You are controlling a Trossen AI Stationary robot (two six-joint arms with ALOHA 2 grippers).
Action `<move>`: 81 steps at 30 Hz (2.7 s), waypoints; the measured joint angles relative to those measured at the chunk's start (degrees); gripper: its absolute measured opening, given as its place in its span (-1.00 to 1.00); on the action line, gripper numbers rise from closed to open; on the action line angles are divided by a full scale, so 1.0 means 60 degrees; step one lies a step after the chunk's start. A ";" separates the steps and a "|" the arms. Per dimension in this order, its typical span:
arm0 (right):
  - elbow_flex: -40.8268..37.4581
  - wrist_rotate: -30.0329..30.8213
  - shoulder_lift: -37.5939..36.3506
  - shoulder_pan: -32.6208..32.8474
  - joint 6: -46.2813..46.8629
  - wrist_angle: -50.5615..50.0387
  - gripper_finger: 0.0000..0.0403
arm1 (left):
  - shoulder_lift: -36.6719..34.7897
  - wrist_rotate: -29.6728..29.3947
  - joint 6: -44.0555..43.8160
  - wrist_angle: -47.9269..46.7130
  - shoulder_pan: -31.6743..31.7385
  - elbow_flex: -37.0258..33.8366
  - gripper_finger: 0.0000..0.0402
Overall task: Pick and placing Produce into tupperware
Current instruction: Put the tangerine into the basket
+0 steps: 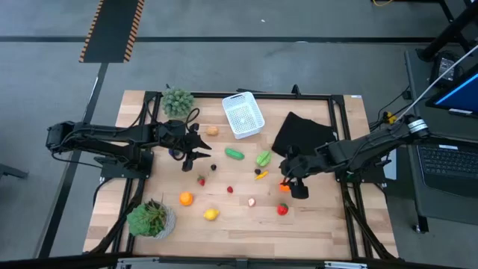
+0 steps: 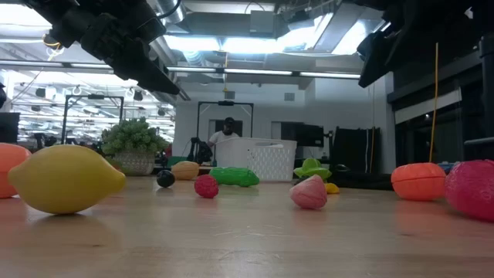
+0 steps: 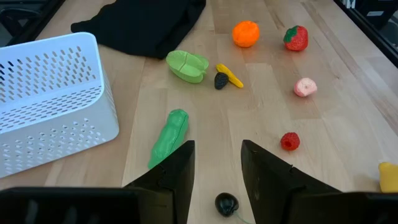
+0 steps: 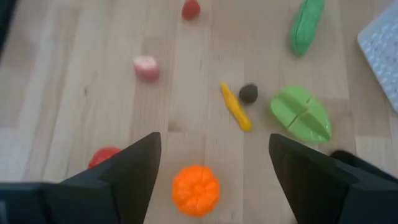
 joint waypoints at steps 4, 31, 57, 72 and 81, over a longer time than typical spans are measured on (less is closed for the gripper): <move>0.0548 0.0072 0.0898 0.0192 0.0443 -0.0877 0.49 | 0.0000 0.0004 0.0007 0.0000 -0.0003 0.0000 -0.38; 0.0802 -0.0975 0.3062 0.0257 0.2669 -0.1787 0.49 | -0.0004 0.0007 0.0088 -0.0069 0.0000 0.0000 -0.38; 0.0552 -0.0975 0.4518 0.0250 0.2844 -0.1123 0.49 | -0.0004 0.0007 0.0091 -0.0273 -0.0004 0.0000 -0.38; 0.0552 -0.0956 0.4529 0.0246 0.2855 -0.1009 0.33 | -0.0004 0.0007 0.0091 -0.0270 0.0000 0.0000 -0.38; 0.0552 -0.0949 0.4521 0.0246 0.2853 -0.1013 0.21 | -0.0004 0.0008 0.0091 -0.0270 -0.0001 -0.0001 -0.38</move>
